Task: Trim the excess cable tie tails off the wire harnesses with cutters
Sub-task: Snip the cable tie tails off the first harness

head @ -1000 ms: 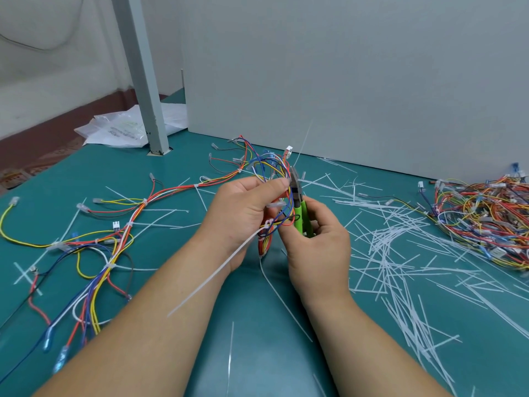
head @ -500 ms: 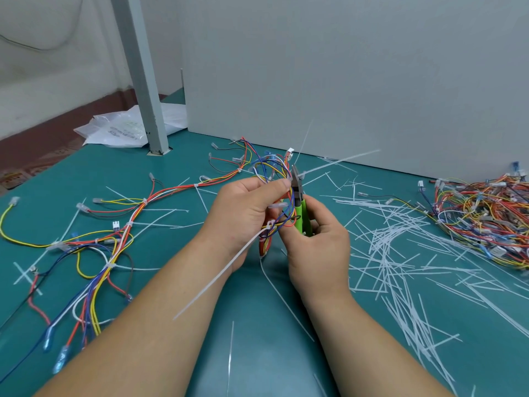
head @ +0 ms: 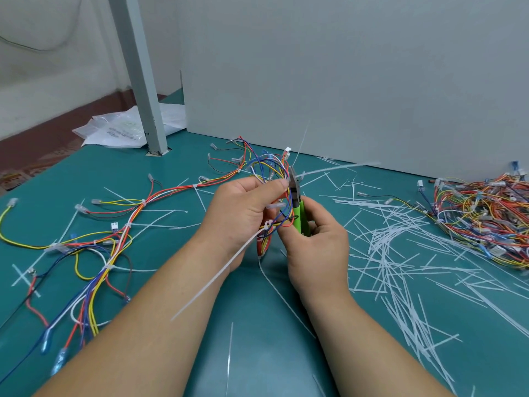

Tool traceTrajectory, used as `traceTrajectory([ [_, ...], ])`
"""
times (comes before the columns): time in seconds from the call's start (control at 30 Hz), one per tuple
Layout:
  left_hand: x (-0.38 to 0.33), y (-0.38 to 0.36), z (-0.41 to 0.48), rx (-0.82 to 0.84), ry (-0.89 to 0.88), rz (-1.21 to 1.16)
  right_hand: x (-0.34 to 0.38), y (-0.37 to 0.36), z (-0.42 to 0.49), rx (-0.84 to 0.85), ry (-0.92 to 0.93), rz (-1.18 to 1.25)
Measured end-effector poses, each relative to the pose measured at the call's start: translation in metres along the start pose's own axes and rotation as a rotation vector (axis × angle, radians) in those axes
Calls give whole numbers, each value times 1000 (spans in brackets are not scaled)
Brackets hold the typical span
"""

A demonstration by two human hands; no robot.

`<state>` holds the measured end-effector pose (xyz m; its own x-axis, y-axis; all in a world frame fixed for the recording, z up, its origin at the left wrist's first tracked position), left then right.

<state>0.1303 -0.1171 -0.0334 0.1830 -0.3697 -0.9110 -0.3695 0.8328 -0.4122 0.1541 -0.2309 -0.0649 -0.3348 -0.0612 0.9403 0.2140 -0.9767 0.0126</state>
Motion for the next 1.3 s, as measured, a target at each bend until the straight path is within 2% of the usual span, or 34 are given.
traceTrajectory([
  [0.13, -1, -1, -1, -13, 11, 60, -2, 1, 1, -12, -9, -43],
  [0.53, 2, 1, 2, -56, -6, 58, -1, 0, 1, 26, -11, 52],
  [0.7, 1, -2, -1, -79, -76, 101, -1, 0, 1, 13, -41, 44],
  [0.9, -6, -12, -10, 63, -59, 7, -3, 2, 3, -40, -104, 69],
  [1.03, -2, -18, -15, 188, -134, 57, -7, 5, 5, -73, -162, 95],
  [1.17, 5, -15, -11, 122, -239, 206, -7, 4, 4, -60, -149, 112],
  [1.3, 4, -14, -8, 103, -305, 234, -3, 2, 3, -52, -121, 104],
])
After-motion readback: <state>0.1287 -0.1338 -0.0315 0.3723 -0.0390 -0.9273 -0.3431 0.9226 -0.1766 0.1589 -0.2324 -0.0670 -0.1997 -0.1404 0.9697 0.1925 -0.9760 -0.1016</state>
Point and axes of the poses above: each hand's wrist, its own z-axis towards the middle knuckle, its own y-axis out of the back of the hand, x = y × z, the point moved 1 cm from there along z, towards the middle knuckle, and after that the axes turned 2 degrees about -z, right-handed, at the moved point
